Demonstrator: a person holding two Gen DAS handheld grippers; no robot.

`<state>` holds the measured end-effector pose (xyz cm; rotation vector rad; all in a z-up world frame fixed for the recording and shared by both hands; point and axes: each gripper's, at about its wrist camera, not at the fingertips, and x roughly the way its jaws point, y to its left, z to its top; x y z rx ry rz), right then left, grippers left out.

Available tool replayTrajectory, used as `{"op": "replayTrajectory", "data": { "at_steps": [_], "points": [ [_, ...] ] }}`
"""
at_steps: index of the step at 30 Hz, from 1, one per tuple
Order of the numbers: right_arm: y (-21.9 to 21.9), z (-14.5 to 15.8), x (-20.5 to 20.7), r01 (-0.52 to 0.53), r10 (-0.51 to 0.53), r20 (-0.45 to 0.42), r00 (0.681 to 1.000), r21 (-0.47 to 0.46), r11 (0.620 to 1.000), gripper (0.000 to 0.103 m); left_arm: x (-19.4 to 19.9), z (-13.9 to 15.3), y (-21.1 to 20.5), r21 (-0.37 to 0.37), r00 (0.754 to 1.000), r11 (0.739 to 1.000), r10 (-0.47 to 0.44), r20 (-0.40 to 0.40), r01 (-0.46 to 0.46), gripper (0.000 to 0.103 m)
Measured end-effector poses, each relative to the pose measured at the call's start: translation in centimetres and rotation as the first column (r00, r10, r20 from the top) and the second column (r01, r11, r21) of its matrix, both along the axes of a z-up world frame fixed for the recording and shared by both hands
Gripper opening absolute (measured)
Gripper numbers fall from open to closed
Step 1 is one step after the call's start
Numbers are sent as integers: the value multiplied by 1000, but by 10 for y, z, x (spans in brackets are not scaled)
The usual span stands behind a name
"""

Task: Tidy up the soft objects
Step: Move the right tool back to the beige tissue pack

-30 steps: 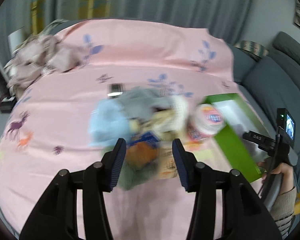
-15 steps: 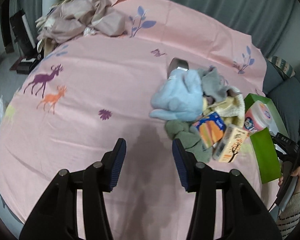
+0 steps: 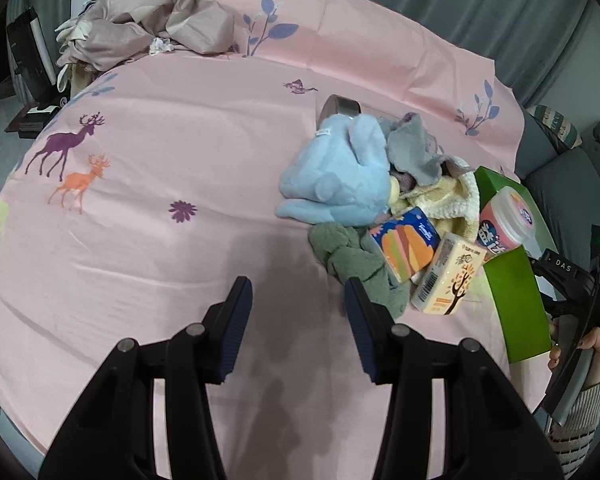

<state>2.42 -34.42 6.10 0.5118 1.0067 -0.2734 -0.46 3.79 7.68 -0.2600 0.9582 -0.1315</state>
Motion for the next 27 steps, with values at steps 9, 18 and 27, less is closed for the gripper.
{"op": "replayTrajectory", "data": {
  "at_steps": [9, 18, 27],
  "points": [
    [52, 68, -22, -56, 92, 208, 974, -175, 983, 87, -3, 3, -8, 33, 1000, 999, 9, 23, -10, 60],
    [134, 59, -20, -329, 356, 239, 904, -144, 933, 88, -6, 4, -13, 69, 999, 997, 37, 30, -39, 73],
    [162, 22, -15, -407, 425, 148, 893, -140, 903, 88, -5, -3, -16, 84, 999, 996, 41, 5, -41, 75]
  ]
}}
